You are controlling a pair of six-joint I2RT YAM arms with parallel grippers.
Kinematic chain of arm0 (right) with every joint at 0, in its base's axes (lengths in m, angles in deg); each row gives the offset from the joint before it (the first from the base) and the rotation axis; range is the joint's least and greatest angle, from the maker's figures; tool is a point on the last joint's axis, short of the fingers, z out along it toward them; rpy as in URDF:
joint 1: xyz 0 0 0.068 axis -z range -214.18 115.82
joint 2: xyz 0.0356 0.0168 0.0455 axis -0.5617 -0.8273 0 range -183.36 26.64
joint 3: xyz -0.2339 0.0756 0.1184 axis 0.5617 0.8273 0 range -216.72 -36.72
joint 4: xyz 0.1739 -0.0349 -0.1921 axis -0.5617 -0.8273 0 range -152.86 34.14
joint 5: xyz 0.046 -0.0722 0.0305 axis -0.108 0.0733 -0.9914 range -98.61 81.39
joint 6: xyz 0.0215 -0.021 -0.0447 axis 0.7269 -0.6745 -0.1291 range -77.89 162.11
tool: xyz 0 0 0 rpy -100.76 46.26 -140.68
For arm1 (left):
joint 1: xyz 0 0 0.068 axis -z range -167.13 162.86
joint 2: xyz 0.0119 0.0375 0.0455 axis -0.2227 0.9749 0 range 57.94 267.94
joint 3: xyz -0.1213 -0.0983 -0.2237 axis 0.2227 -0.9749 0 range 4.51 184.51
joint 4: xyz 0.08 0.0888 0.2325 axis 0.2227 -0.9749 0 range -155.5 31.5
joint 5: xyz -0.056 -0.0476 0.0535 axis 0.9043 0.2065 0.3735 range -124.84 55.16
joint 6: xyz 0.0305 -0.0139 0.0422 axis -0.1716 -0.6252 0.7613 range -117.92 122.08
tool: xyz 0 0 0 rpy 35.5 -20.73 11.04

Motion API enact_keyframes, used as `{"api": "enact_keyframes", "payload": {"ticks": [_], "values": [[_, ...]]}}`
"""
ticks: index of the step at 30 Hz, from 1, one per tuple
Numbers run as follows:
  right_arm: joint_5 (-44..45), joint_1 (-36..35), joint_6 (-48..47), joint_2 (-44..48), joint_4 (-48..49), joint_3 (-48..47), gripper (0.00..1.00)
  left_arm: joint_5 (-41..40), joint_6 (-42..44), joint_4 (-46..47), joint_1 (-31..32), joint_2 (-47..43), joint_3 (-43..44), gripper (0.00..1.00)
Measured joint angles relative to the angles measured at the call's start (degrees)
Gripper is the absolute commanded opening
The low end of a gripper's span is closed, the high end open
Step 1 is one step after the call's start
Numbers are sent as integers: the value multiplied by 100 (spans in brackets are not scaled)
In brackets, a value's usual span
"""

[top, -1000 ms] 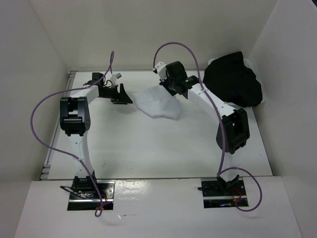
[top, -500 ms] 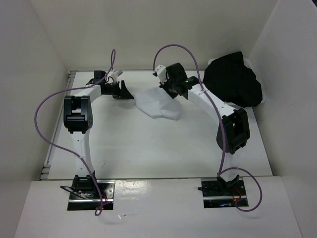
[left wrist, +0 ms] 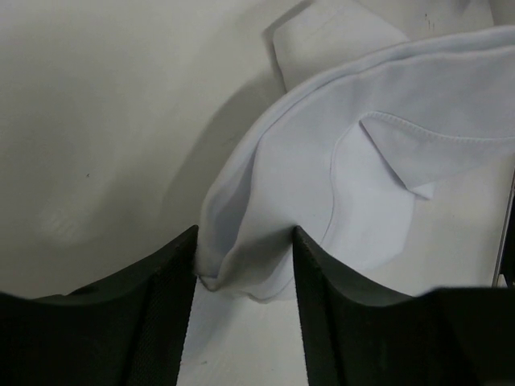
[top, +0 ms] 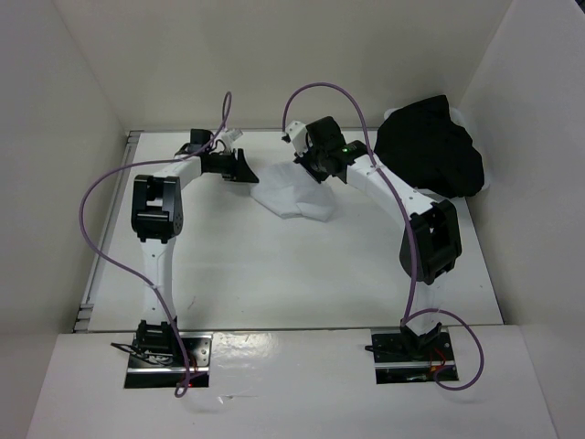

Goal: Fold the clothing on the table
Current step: Flatten the skirt out

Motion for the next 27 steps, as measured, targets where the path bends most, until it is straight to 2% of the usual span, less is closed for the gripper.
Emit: {"api": "enact_keyframes", "payload": {"ticks": [2, 10, 11, 14, 15, 18, 23, 27], "values": [[0, 0, 0, 0, -2, 0, 0, 0, 7, -26, -4, 7, 59, 51], [4, 0, 0, 0, -7, -11, 0, 37, 142, -262, -15, 9, 251, 29], [4, 0, 0, 0, -4, -11, 0, 35, 164, -289, -15, 9, 251, 24], [4, 0, 0, 0, -7, -11, 0, 35, 223, -378, -15, 7, 251, 16], [4, 0, 0, 0, -7, -11, 0, 35, 258, -393, -15, 7, 251, 10], [9, 0, 0, 0, -7, -11, 0, 22, 315, -483, -15, 2, 249, 0], [109, 0, -46, 0, -61, -120, 0, -52, 409, -861, -42, -203, 297, 0], [249, 0, -122, 2, -116, -409, 0, -173, 564, -1458, -76, -562, 852, 0]]}}
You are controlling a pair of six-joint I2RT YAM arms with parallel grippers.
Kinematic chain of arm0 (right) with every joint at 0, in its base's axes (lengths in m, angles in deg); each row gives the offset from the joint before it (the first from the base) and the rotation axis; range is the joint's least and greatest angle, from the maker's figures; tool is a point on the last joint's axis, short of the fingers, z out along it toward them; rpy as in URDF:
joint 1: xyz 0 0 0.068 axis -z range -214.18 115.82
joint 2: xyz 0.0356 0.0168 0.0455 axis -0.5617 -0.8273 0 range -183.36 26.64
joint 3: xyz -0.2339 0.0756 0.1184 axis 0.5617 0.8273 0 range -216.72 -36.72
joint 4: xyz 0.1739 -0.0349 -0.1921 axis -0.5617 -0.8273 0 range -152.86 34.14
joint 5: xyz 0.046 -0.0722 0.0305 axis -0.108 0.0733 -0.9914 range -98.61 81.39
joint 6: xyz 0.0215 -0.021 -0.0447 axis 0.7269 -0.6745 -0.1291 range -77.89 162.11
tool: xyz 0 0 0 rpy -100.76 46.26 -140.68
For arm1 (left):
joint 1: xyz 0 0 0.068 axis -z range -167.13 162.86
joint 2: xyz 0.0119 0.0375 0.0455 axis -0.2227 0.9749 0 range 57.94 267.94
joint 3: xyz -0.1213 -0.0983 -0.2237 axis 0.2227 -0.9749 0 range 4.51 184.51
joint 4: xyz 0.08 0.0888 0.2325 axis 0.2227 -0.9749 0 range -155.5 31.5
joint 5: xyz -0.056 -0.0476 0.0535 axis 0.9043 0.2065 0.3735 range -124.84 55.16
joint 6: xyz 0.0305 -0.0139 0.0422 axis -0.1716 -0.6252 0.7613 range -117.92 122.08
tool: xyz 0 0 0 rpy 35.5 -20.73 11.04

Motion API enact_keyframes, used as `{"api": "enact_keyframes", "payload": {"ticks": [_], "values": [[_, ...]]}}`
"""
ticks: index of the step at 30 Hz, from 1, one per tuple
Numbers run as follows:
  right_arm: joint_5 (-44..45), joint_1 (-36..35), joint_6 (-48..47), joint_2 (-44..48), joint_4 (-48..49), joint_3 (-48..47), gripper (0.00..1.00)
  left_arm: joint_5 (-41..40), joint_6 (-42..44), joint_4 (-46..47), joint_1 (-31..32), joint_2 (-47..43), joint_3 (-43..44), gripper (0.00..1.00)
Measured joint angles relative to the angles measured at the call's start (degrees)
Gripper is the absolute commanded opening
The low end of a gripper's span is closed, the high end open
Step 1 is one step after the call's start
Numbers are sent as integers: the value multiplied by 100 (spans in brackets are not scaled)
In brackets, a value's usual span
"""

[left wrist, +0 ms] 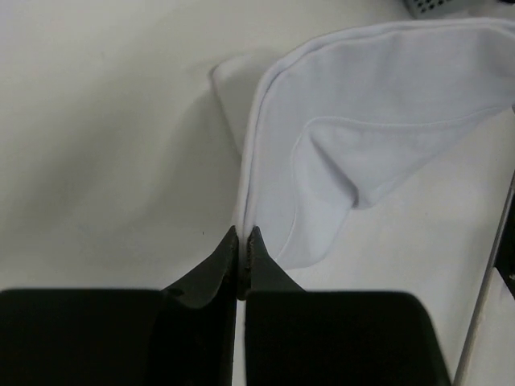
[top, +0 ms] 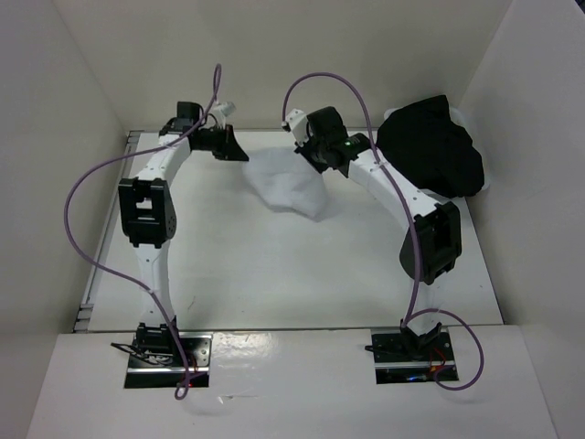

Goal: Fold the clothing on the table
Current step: Flatten the skirt out

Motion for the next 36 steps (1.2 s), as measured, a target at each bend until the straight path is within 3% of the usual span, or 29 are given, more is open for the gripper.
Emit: {"api": "enact_keyframes", "payload": {"ticks": [9, 21, 24, 25, 26, 28, 36], "values": [[-33, 0, -55, 396, -70, -439, 0, -127, 400, -723, 17, -1808, 1021, 0], [-815, 0, -219, 1375, -551, -603, 2, -702, 953, -1211, 420, -4190, -302, 0], [-940, 0, -234, 1443, -597, -621, 47, -887, 1008, -1292, 417, -4538, -496, 1], [-981, 0, -234, 1449, -619, -621, 72, -933, 1047, -1333, 417, -4612, -529, 1], [-1008, 0, -229, 1449, -629, -619, 79, -973, 1069, -1351, 417, -4673, -555, 1], [-1045, 0, -282, 1449, -616, -562, 89, -1045, 1088, -1375, 417, -4736, -595, 3], [-1104, 155, -251, 1515, -404, 540, 89, -1373, 1086, -1641, 721, -4437, -157, 4]]}}
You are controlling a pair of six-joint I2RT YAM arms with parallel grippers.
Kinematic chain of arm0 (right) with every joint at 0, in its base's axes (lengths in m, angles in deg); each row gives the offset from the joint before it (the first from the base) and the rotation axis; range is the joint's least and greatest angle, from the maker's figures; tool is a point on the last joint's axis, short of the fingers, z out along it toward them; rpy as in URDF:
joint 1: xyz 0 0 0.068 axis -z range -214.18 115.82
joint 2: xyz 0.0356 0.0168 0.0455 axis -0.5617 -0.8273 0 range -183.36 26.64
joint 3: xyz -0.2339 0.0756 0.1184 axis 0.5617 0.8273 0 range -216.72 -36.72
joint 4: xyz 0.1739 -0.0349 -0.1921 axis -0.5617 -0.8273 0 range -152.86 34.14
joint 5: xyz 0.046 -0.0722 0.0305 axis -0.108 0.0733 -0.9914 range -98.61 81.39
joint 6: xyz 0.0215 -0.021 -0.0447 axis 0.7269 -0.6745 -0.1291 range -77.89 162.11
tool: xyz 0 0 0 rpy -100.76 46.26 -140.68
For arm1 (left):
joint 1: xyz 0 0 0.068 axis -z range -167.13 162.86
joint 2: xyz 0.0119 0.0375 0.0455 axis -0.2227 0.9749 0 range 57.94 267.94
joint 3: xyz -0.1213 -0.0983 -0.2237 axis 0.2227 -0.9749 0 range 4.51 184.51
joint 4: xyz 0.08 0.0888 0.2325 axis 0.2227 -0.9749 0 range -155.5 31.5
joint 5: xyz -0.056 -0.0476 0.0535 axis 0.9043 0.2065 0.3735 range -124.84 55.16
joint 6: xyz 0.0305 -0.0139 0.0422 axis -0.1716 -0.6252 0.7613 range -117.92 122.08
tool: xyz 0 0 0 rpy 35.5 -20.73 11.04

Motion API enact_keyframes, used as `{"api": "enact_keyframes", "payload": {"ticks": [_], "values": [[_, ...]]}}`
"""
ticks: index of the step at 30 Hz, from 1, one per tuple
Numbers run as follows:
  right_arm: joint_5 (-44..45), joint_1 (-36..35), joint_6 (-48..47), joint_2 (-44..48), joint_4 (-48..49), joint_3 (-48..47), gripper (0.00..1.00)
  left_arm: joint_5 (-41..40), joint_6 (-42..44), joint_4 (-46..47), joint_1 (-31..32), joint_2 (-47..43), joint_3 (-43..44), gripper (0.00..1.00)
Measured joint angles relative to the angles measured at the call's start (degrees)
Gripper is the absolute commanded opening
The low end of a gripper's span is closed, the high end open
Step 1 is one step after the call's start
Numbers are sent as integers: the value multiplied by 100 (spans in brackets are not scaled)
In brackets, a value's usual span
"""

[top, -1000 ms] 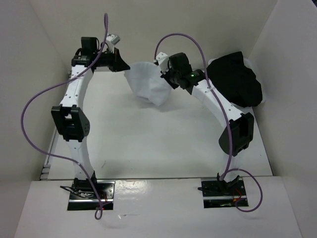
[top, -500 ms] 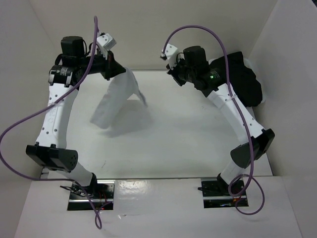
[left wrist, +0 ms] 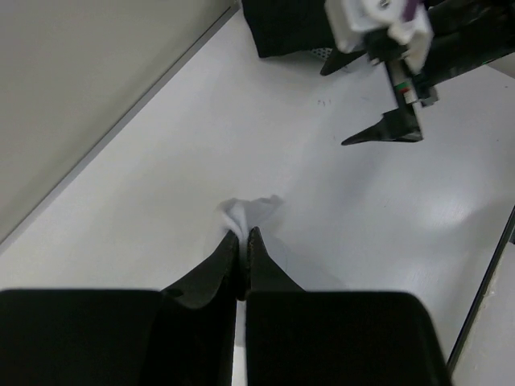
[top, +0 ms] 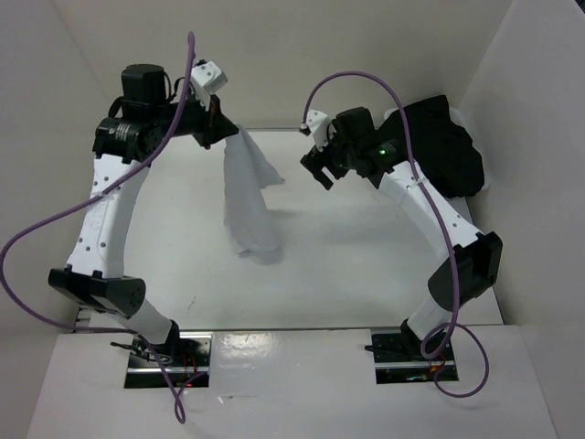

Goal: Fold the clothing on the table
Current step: Flatten the skirt out

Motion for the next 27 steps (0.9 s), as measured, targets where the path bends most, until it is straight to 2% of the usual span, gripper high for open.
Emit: {"api": "enact_keyframes", "payload": {"ticks": [7, 10, 14, 19, 23, 27], "values": [[-262, 1167, 208, 227, 225, 909, 89, -160, -2, -140, 933, 1185, 1185, 4], [-459, 1414, 247, 463, 245, 999, 89, -131, -9, -199, 1235, 1705, 1652, 4], [-879, 1633, 267, 763, 286, 1019, 89, 63, -24, -321, 1445, 2048, 1991, 4], [-1180, 1814, 273, 763, 313, 1021, 89, 280, -15, -566, 1440, 2004, 2186, 2], [-1445, 1816, 286, 538, 313, 1014, 89, 291, 2, -610, 1287, 1633, 1779, 2], [-1729, 1816, 310, 153, 313, 931, 89, 343, -4, -188, 769, 868, 31, 2]]}}
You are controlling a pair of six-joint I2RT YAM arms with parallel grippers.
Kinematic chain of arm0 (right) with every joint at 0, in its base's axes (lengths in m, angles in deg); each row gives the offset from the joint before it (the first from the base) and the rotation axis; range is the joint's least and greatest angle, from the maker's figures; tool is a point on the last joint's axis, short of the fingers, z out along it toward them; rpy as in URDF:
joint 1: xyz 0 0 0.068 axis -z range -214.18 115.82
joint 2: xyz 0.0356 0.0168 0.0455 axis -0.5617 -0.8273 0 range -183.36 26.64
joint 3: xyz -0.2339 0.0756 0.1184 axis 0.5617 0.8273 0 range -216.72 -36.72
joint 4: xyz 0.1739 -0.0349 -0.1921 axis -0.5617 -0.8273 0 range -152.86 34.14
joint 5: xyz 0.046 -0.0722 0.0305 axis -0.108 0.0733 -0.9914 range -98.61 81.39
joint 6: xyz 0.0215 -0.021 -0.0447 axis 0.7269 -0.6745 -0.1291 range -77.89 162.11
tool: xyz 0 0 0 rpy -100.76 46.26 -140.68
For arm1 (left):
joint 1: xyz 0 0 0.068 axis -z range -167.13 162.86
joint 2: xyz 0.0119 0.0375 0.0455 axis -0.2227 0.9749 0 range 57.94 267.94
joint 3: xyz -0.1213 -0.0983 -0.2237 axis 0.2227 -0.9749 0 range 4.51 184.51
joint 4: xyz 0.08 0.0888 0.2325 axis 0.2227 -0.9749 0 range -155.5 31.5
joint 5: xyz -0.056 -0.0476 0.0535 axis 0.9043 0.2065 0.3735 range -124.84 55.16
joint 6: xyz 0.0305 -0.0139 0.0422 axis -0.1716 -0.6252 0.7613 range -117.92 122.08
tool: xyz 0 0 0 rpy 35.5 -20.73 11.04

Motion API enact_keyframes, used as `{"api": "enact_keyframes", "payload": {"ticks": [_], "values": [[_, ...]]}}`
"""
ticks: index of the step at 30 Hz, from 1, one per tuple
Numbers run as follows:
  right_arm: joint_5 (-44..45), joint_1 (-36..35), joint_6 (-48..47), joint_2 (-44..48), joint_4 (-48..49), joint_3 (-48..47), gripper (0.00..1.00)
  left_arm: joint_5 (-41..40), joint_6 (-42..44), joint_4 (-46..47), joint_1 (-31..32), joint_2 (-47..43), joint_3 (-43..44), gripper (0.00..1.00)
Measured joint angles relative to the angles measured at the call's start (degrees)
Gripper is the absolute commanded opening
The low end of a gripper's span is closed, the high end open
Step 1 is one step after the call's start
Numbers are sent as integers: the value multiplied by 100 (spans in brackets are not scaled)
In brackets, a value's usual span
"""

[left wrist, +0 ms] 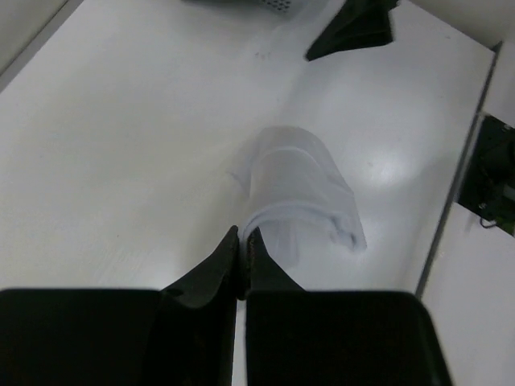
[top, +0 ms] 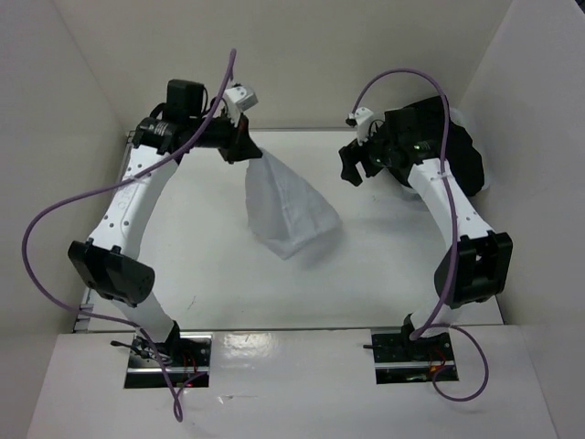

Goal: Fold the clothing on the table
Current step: Flatten the skirt out

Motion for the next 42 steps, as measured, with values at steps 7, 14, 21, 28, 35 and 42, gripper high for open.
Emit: {"api": "enact_keyframes", "payload": {"ticks": [7, 14, 21, 28, 35, 42], "values": [[-160, -149, 15, -570, -7, -107, 89, -133, -11, 809, -710, 389, -2500, 0], [621, -1631, -203, -1147, -68, -260, 88, -37, -13, 1010, -1351, 2105, -2658, 0], [1421, -3309, -437, -1620, -164, -476, 85, 46, -28, 1021, -2002, 2782, -2363, 0], [1915, -3884, -503, -1674, -258, -483, 83, 118, -146, 1078, -2273, 2835, -2245, 0], [2291, -4046, -546, -1687, -219, -267, 83, 186, -155, 1084, -2317, 2929, -2249, 0], [2452, -4446, -555, -1954, -168, -234, 83, 199, -155, 1097, -2319, 2955, -2249, 0]]}}
